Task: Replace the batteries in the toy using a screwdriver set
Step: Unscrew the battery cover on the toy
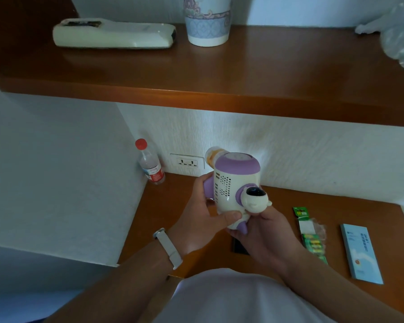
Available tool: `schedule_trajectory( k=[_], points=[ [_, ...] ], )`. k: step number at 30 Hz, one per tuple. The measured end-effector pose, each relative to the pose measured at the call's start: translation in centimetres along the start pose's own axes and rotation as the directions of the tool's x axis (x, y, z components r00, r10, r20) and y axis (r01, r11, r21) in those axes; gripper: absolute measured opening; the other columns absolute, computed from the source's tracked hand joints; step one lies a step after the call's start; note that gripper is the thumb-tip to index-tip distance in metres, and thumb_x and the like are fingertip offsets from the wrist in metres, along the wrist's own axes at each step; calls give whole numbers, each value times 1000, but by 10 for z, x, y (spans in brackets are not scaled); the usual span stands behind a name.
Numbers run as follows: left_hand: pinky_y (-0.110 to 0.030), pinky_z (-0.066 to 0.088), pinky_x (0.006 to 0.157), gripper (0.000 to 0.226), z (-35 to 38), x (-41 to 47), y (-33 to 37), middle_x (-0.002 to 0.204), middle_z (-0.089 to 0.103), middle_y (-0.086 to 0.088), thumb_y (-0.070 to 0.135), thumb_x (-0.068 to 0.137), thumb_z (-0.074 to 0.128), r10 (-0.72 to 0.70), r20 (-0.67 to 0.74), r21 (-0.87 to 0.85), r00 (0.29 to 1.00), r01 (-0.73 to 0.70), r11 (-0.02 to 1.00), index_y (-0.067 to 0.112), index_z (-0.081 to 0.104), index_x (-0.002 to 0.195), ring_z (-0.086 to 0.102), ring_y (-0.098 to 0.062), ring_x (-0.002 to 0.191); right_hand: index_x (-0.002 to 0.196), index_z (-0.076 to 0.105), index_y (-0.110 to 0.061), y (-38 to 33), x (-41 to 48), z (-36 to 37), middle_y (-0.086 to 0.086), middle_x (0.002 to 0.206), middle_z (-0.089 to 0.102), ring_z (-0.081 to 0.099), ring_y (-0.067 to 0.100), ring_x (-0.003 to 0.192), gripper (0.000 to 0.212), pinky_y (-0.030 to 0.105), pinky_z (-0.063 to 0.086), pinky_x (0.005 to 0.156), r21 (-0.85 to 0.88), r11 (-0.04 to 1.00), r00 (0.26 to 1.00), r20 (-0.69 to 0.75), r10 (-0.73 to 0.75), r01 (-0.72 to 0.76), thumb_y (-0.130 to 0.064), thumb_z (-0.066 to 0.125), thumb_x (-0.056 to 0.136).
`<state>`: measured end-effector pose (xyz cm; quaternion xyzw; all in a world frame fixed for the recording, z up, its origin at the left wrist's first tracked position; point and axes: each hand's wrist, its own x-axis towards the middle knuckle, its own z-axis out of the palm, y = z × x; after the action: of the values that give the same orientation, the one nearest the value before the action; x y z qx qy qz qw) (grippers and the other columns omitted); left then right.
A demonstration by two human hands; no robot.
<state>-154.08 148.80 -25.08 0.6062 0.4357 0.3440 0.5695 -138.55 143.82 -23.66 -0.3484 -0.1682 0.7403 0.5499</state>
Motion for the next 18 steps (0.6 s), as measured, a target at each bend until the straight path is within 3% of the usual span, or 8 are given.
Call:
schedule_trajectory(
  k=[1,5,9,12,14,18],
  points=[
    [-48,55,100,89,0,0,-1,132,62,12,36,70,87,0,-7,3,1000,0,1000,29,36,142,61,-16,124,150,38,-21,0,1,-2,12,106,68,66,28,99,61,53,33,109,14,1000,1000,2,15,-15,-22,48,90],
    [-49,55,100,89,1,1,-3,133,62,9,36,70,86,-8,-28,-5,1000,8,1000,27,35,143,61,-16,124,149,40,-22,0,4,-7,19,142,55,55,37,127,56,53,42,107,48,996,997,14,73,-74,-24,45,94],
    [-45,57,96,86,2,1,-6,130,63,11,37,69,87,-20,-37,-24,999,19,1000,32,37,139,63,-14,121,148,42,-21,1,3,-9,17,141,56,56,34,126,65,50,44,103,-19,998,997,50,60,-59,-32,61,87],
    [-32,58,89,83,6,-2,-6,127,64,16,34,67,87,-27,-62,-49,998,24,999,34,38,135,64,-12,118,148,41,-19,0,1,-7,16,142,55,55,34,128,87,50,47,102,-138,990,999,50,11,-4,-44,80,74],
    [-30,57,89,82,9,-3,-7,126,65,18,33,67,87,-19,-78,-52,997,15,999,35,38,133,64,-12,118,149,38,-18,-1,0,-5,16,143,54,52,35,131,95,52,45,106,-164,986,998,51,-25,33,-47,82,71],
    [-40,57,95,80,9,-2,-5,127,64,17,33,68,86,-3,-88,-47,996,-1,999,36,39,132,64,-13,119,150,36,-20,-2,1,0,14,141,56,52,34,131,89,53,42,109,-131,989,997,43,-66,71,-38,75,73]
  ],
)
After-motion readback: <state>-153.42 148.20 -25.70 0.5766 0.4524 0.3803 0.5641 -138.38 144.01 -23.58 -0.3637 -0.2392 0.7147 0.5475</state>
